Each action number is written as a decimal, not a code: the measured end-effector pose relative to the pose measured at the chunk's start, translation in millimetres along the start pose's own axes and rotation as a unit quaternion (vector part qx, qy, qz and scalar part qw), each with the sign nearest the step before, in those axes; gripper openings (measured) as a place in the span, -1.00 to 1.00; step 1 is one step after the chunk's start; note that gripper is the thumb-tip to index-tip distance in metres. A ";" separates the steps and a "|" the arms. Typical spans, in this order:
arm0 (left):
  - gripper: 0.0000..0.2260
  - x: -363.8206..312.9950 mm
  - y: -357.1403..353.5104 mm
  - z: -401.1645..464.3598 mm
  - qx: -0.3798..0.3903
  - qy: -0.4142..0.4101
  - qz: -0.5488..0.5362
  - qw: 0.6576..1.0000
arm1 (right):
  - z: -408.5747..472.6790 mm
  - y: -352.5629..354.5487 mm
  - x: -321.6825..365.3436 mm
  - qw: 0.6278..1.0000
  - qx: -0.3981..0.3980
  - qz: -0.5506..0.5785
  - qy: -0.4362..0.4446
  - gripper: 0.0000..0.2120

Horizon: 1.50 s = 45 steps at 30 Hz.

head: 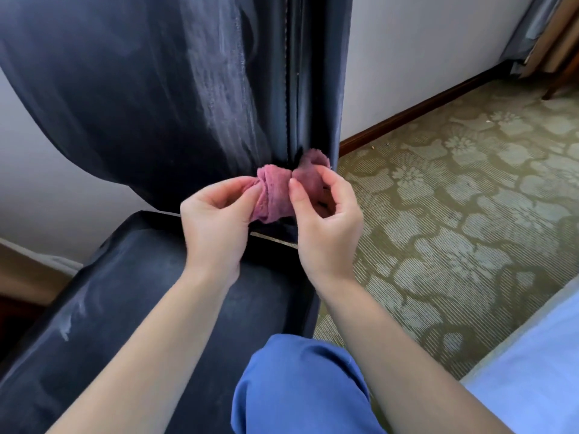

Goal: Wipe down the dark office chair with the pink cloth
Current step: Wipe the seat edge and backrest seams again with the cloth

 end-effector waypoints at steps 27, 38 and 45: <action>-0.90 197.6 -19.4 87.3 -0.190 0.275 0.096 0.937 | -63.0 23.2 -178.1 0.909 0.177 -0.294 -0.236 -0.86; -0.86 161.9 -38.5 75.8 -0.014 0.376 -0.180 0.909 | -48.2 15.7 -147.8 0.928 0.005 -0.122 -0.351 -0.83; -0.80 164.0 -49.1 56.0 0.067 0.390 -0.268 0.878 | -30.9 19.7 -106.6 0.983 0.032 -0.182 0.013 -0.77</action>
Point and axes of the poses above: each hand's wrist, its own z-axis towards the middle knuckle, its own y-axis out of the back of the hand, x = y × z, the point moved 6 cm from there along z, towards the middle knuckle, and after that the axes turned 15 degrees about y, right-handed, at the moved point
